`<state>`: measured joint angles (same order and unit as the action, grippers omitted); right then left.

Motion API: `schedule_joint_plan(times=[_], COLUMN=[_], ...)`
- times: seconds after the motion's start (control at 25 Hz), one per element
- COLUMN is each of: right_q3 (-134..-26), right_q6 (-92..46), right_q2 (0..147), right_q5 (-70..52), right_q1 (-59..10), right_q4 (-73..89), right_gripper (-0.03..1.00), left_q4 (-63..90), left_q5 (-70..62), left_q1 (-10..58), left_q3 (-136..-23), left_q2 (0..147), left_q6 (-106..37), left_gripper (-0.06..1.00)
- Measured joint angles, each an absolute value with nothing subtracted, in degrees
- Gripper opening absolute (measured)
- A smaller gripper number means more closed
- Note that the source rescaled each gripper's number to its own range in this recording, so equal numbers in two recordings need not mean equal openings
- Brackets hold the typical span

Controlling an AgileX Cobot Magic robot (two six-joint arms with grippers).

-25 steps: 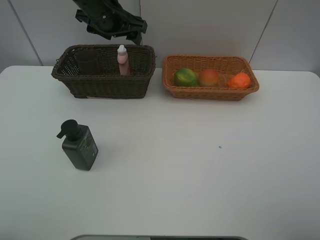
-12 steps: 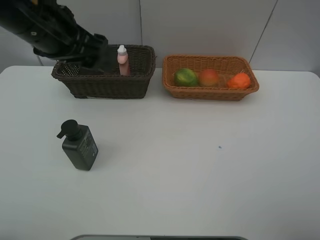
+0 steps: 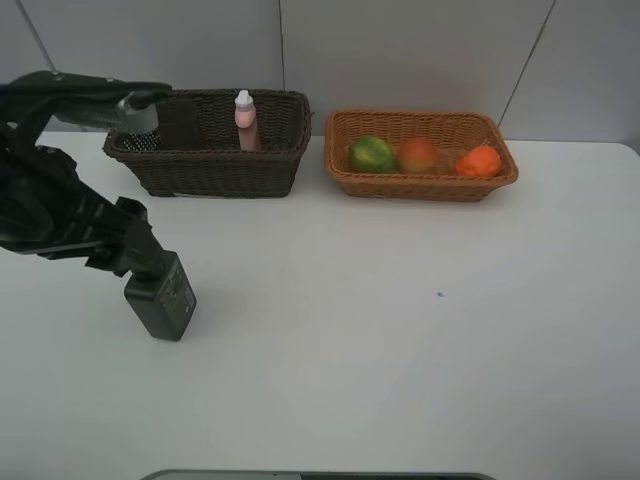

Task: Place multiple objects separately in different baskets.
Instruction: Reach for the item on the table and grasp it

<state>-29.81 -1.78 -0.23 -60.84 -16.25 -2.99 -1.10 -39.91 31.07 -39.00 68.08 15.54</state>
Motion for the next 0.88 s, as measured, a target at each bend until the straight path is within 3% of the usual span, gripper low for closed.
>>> schedule_joint_plan(times=[0.88], right_q3=[-29.8], right_q6=[-1.8], right_q2=[-0.2], right_q5=[-60.8], right_q1=[-16.2], right_q4=[-3.0], right_gripper=[0.99], left_q4=[1.2], left_q5=[-32.3], left_q1=[31.1], left_q3=[-38.4], left_q2=[89.8], left_q6=[15.6], left_gripper=[0.98])
